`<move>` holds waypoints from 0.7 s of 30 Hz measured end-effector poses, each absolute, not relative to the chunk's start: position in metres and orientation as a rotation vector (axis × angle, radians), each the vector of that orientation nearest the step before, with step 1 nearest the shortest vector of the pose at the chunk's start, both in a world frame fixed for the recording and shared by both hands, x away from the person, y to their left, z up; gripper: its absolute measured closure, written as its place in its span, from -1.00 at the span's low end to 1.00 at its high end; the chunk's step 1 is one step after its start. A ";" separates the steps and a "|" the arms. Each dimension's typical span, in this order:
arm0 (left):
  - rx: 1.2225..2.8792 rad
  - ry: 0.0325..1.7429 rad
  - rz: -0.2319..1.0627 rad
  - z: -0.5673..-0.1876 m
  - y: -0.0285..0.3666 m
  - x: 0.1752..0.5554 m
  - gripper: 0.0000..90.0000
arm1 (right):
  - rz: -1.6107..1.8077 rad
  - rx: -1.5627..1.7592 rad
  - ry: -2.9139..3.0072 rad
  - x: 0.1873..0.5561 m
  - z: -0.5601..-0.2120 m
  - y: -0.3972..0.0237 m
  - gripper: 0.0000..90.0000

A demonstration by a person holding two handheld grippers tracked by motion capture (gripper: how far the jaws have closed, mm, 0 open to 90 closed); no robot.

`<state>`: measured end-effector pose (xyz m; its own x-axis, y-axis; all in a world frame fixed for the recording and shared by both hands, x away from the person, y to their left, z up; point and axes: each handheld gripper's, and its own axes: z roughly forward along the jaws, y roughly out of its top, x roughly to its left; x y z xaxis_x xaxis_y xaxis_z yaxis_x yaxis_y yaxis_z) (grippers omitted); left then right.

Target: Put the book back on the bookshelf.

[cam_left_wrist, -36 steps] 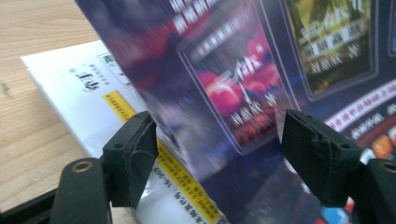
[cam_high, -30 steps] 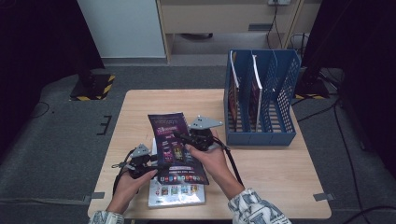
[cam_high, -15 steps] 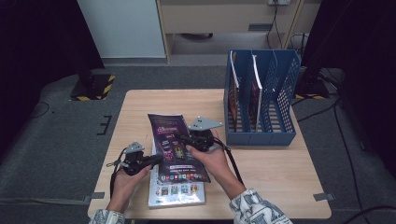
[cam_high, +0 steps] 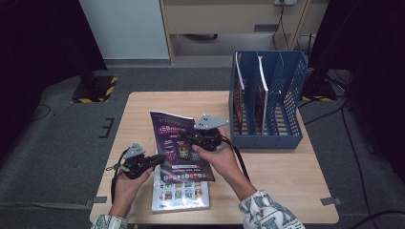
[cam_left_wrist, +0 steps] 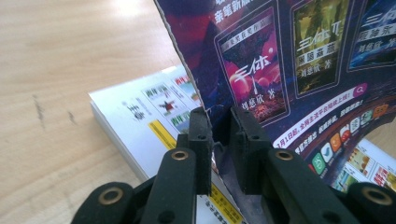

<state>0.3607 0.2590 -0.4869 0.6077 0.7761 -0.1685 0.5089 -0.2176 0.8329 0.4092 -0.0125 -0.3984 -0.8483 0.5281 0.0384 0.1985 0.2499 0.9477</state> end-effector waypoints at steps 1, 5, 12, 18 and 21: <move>1.881 1.025 0.364 -0.486 0.260 0.360 0.75 | 1.634 0.670 2.235 0.410 -0.397 -0.013 0.69; 1.864 1.011 0.388 -0.483 0.261 0.359 0.77 | 1.662 0.663 2.233 0.411 -0.392 -0.013 0.68; 1.863 0.990 0.408 -0.481 0.260 0.357 0.78 | 1.708 0.641 2.215 0.411 -0.384 -0.013 0.67; 1.868 0.969 0.427 -0.479 0.258 0.356 0.78 | 1.719 0.629 2.203 0.411 -0.374 -0.012 0.67; 1.868 0.967 0.429 -0.479 0.258 0.356 0.78 | 1.723 0.626 2.206 0.412 -0.371 -0.012 0.66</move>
<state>0.3560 0.2583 -0.4788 0.6250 0.7730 -0.1087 0.4377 -0.2317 0.8688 0.4119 -0.0122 -0.3713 -0.8695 0.4914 0.0496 0.1670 0.1980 0.9659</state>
